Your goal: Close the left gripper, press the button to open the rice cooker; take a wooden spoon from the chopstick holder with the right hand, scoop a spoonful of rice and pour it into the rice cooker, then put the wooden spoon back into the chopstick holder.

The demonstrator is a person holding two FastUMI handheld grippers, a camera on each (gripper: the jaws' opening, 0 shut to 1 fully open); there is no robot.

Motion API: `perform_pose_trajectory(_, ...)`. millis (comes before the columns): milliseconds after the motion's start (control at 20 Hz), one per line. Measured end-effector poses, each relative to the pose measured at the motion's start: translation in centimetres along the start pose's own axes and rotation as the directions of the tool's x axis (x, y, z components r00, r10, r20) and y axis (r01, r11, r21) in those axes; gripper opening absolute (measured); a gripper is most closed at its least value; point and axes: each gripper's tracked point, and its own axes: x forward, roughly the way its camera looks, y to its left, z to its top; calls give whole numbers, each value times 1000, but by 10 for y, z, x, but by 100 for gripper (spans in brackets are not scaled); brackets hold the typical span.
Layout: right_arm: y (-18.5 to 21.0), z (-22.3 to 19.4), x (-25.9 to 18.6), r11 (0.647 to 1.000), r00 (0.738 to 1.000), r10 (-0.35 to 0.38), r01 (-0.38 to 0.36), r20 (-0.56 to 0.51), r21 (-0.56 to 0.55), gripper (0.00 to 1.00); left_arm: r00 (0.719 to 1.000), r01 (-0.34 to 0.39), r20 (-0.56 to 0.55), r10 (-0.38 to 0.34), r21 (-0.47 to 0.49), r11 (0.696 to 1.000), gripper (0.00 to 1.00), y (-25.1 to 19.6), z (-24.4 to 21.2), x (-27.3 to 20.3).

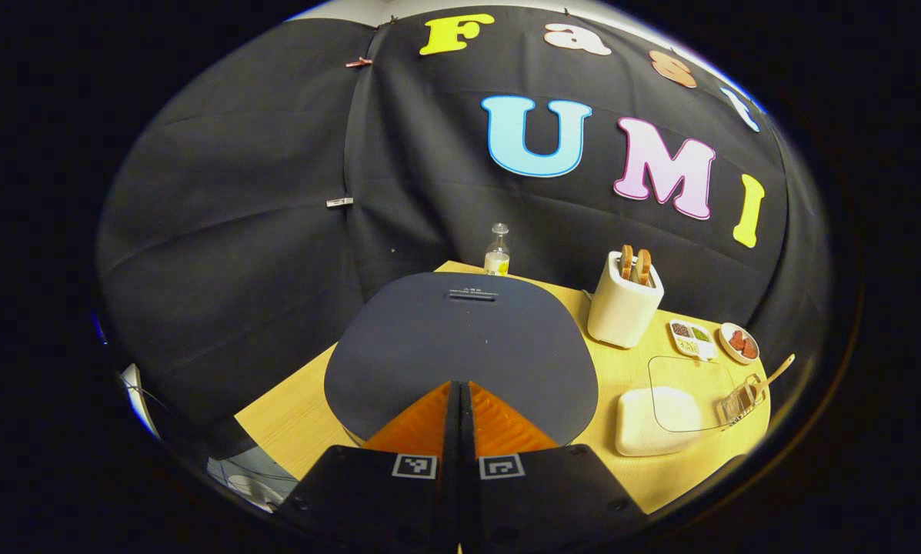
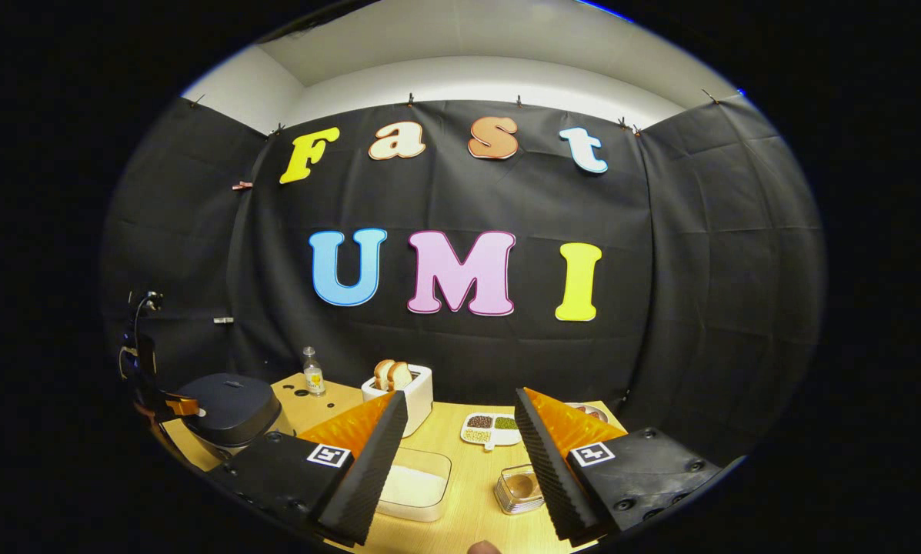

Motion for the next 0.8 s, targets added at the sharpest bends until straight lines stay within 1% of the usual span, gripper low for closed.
perform_pose_trajectory(200, 4, 2, 0, 1000, 1000, 10, -10, 6, -8, 88, 1000, -4, 5, 4, -14, 1000, 6, -1, -3, -2)
perform_pose_trajectory(400, 3, 3, 0, 1000, 1000, 9, -9, 11, -13, 88, 999, -14, 43, 12, 32, 999, 6, 1, 1, 1)
perform_pose_trajectory(450, 3, 3, 0, 1000, 1000, 11, -10, 10, -10, 88, 999, -20, 50, 18, 29, 999, 6, 2, 3, -1)
perform_pose_trajectory(500, 3, 2, 0, 1000, 1000, 10, -10, 6, -7, 88, 997, -25, 73, 23, 32, 999, 6, 1, 9, -4)
perform_pose_trajectory(600, 2, 2, 1, 1000, 1000, 6, -6, 5, -2, 88, 988, -48, 151, 36, 77, 996, 6, -2, 27, -16)
perform_pose_trajectory(700, 0, 3, 0, 1000, 1000, 3, -3, 8, 1, 88, 962, -75, 269, 42, 116, 990, 7, -8, 61, -29)
perform_pose_trajectory(800, -1, 3, 0, 1000, 1000, 3, -3, 10, 1, 88, 939, -82, 343, 35, 122, 989, 8, -14, 89, -48)
